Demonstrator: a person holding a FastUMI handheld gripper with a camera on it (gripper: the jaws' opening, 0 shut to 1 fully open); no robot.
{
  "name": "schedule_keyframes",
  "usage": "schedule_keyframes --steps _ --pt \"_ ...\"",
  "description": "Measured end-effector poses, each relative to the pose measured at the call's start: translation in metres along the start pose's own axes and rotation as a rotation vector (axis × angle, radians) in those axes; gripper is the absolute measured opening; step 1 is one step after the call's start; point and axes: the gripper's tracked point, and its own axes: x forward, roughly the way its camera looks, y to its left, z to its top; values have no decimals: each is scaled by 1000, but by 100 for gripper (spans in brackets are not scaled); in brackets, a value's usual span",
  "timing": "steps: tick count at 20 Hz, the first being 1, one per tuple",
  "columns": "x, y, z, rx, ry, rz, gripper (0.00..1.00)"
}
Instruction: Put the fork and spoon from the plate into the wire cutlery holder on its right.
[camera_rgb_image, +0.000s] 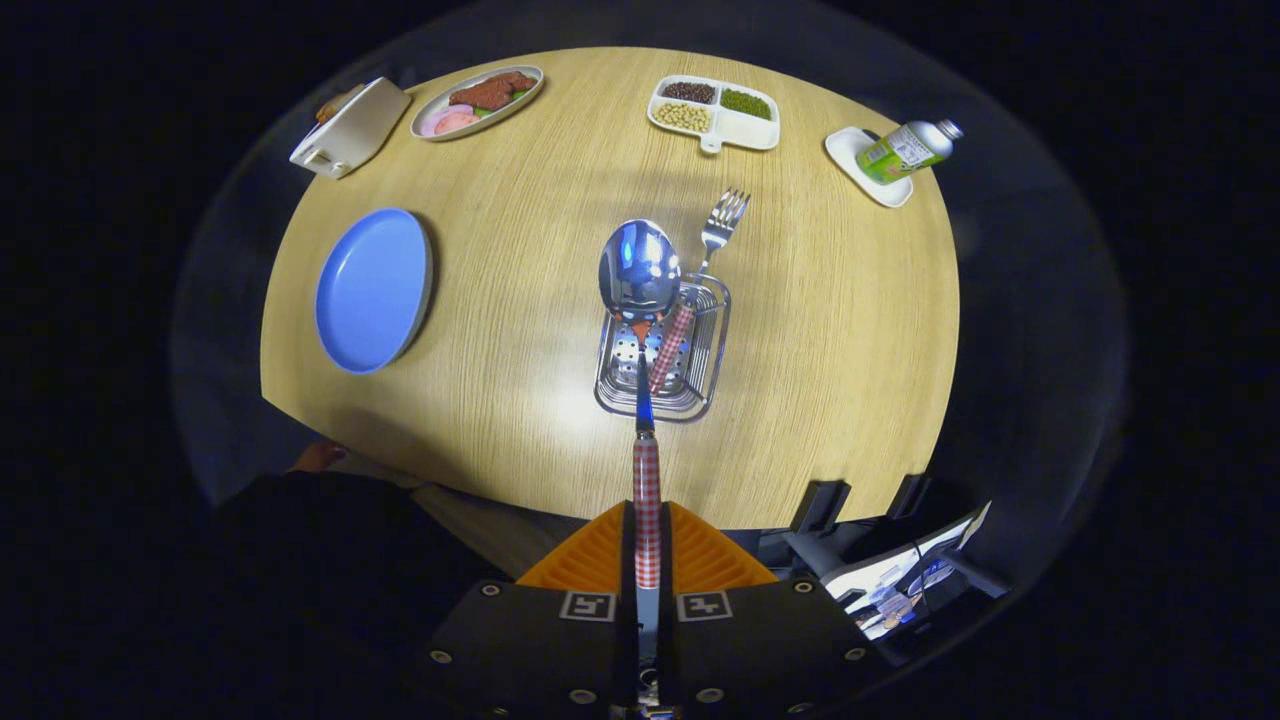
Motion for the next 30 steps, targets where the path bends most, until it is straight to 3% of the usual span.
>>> schedule_keyframes --steps 6,11,16,30 --pt "11 -15 -2 -124 130 -19 8" --pt "10 -37 2 -228 228 -88 8" --pt "10 -40 8 -311 316 -90 8" --pt "13 -28 42 -359 545 -80 9"
